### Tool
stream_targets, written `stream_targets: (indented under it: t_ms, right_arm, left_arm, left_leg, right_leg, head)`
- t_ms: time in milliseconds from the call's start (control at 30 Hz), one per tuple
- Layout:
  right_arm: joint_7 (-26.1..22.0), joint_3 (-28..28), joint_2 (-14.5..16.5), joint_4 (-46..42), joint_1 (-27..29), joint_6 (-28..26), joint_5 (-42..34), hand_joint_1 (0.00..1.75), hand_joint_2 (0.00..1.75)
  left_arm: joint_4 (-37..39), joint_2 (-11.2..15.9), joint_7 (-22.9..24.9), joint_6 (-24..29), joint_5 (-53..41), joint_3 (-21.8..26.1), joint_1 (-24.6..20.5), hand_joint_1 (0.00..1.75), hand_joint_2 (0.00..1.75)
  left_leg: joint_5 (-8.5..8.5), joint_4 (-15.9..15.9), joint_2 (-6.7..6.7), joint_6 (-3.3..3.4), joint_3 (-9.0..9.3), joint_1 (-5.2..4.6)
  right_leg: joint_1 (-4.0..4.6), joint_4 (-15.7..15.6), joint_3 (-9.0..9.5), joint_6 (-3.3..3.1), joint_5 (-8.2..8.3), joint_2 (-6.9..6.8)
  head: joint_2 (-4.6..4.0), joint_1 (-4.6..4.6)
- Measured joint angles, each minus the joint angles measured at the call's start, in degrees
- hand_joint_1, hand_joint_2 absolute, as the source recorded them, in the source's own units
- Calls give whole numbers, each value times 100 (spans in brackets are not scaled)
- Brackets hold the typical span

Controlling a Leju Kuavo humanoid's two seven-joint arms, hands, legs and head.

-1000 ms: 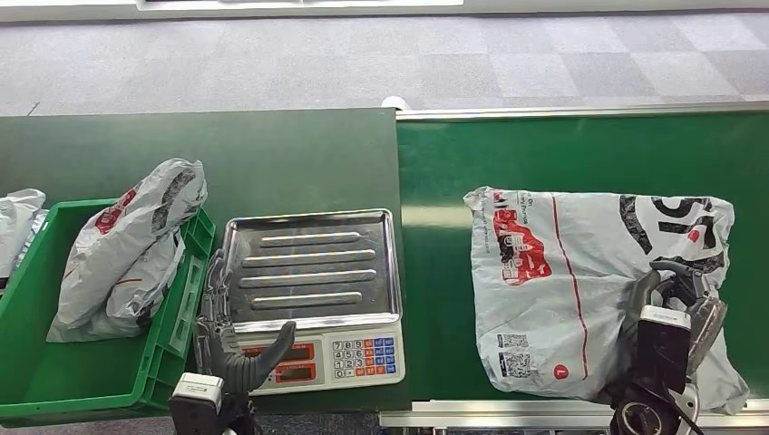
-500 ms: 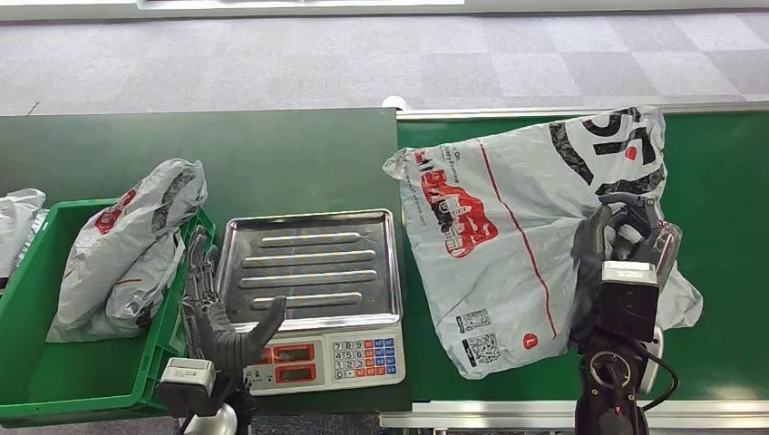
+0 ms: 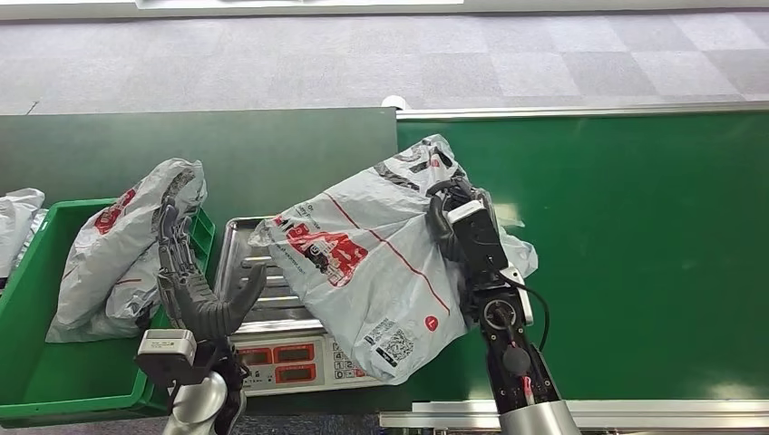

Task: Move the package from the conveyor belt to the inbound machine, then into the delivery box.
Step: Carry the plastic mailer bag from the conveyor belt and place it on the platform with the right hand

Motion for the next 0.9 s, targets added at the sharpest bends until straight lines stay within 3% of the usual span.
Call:
stream_targets:
  t_ms: [233, 367, 400, 500, 533, 900]
  right_arm:
    - [-35, 848, 611, 907, -310, 113, 320, 175, 175]
    - [-3, 1459, 754, 1087, -467, 10, 346, 174, 175]
    - [1, 1615, 759, 1103, -497, -24, 324, 162, 175]
    - [9, 1995, 762, 1137, -572, -100, 218, 32, 175]
    - [25, 2086, 762, 1148, -595, -122, 186, 0, 175]
    - [293, 2433, 760, 1295, -737, -385, -51, 0, 175]
  left_arm:
    - [-9, -75, 170, 117, -126, 45, -50, 0, 175]
    - [-27, -103, 219, 113, -141, 121, -44, 0, 175]
    - [-27, -114, 226, 110, -145, 136, -45, 0, 175]
    - [-26, -127, 238, 113, -150, 169, -48, 0, 175]
    - [-25, -129, 239, 120, -150, 177, -48, 0, 175]
    - [-25, -161, 237, 211, -150, 261, -47, 0, 175]
  left_leg:
    - [-1, -1, 4, -1, -2, 3]
    - [0, -1, 3, -1, -2, 5]
    - [0, -1, 2, -1, -3, 5]
    - [0, 0, 1, -1, -3, 3]
    - [0, 0, 0, -1, -3, 3]
    - [0, 0, -6, -1, -2, 4]
  right_leg:
    - [3, 0, -7, -1, -1, 1]
    - [5, 0, -6, -1, -1, 0]
    - [5, 0, -5, -1, -1, -1]
    - [3, 0, -5, -1, 0, -2]
    - [3, 0, -5, -1, 0, -2]
    - [3, -1, -6, -1, 0, -2]
  head:
    - [0, -2]
    - [0, -1]
    - [0, 0]
    - [0, 1]
    - [0, 1]
    - [0, -1]
